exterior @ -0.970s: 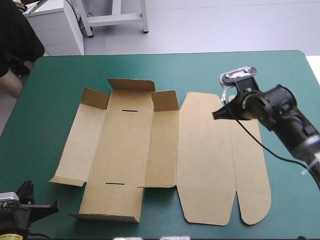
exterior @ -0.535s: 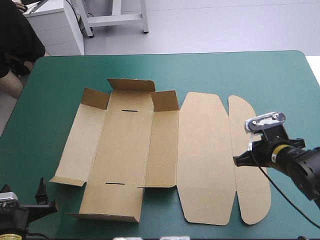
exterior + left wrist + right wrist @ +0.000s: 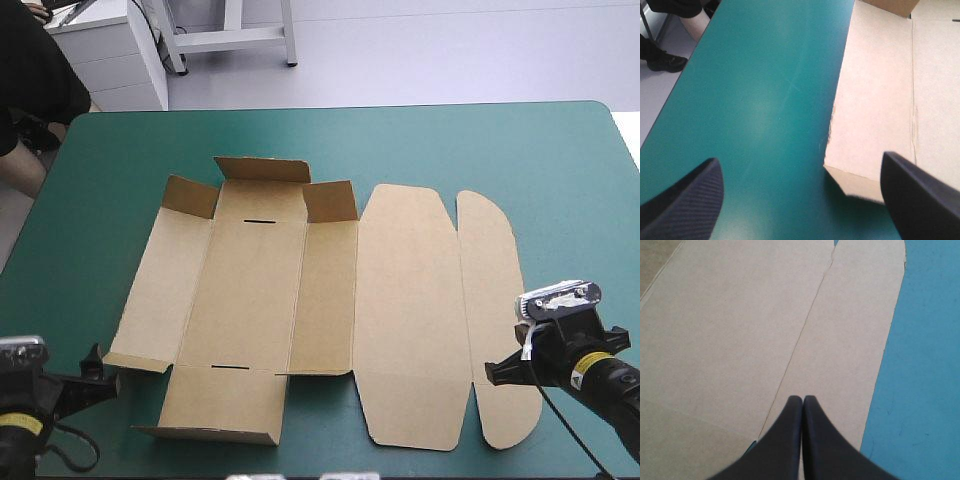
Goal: Fold the box
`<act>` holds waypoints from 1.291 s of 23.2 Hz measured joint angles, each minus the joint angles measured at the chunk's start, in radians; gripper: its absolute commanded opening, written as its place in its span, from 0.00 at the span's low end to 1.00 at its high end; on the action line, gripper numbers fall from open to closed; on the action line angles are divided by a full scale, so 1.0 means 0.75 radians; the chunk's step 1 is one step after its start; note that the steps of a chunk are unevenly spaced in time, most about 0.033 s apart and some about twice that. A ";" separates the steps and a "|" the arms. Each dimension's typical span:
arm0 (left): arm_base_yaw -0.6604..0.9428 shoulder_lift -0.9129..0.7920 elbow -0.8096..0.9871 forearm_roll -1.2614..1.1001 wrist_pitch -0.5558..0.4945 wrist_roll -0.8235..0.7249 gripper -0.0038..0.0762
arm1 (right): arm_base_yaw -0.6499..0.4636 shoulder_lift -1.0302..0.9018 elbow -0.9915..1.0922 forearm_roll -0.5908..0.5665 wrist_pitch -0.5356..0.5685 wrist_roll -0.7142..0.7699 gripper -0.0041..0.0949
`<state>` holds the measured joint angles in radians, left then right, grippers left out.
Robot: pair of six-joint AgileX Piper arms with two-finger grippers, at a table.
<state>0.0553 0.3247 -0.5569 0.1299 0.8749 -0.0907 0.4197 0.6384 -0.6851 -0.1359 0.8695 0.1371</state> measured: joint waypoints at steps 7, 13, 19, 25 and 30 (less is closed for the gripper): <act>0.000 0.746 -0.421 0.000 -0.010 0.133 0.81 | -0.001 -0.052 0.013 0.008 0.070 -0.001 0.02; 0.109 1.135 -0.546 -0.349 0.004 0.374 0.81 | -0.001 -0.064 0.013 0.008 0.073 -0.023 0.02; 0.340 1.357 -0.618 -0.750 0.270 0.720 0.81 | -0.001 -0.064 0.013 0.015 0.064 -0.025 0.02; 0.402 1.609 -0.642 -0.806 0.335 0.796 0.81 | -0.001 -0.064 0.013 0.064 0.026 -0.025 0.02; 0.404 1.710 -0.642 -0.833 0.332 0.814 0.81 | -0.001 -0.064 0.013 0.067 0.023 -0.025 0.02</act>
<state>0.3580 1.6070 -1.0381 -0.4947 1.1237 0.5199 0.4187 0.5904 -0.6751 -0.0859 0.8867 0.1180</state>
